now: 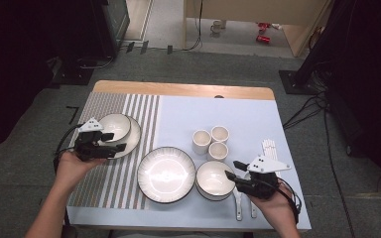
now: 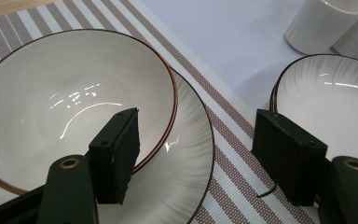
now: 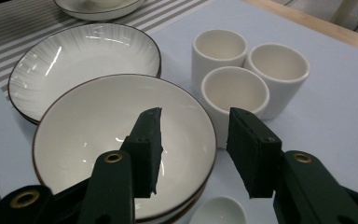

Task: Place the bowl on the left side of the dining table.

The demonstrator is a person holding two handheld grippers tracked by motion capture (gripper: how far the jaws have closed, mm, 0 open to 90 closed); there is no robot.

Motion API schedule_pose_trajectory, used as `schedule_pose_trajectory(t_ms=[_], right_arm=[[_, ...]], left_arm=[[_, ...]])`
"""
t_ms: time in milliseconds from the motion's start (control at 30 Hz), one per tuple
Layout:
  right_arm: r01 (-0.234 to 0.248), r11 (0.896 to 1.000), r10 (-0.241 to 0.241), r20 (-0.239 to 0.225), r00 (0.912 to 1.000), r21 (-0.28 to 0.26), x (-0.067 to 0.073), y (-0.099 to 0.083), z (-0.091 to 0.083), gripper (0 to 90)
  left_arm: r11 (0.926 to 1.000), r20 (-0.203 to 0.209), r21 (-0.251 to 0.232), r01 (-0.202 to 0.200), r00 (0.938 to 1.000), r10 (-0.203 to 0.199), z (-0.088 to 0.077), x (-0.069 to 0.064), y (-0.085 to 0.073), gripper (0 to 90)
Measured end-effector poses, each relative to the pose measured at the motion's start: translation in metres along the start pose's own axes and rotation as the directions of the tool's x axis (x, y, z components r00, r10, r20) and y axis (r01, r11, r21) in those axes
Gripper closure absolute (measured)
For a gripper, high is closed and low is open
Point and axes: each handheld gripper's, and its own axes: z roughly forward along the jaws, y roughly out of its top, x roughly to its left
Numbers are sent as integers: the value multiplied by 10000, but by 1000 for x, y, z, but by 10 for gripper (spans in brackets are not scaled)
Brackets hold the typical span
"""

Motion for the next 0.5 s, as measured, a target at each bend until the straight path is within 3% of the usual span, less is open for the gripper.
schedule_pose_trajectory(t_ms=[200,333,500], right_arm=[[-582,9983,583,131,9982,-88,-10,-10,-3,548],[-637,9980,639,461,9969,-45,-15,-18,-4,531],[-773,9970,773,545,9955,-28,-19,-26,-4,539]], left_arm=[[9999,73,-16,-164,9998,164,3,-2,0,356],[10000,53,-20,-61,10000,62,6,-5,2,392],[9997,198,-252,-70,9998,75,6,-7,5,414]])
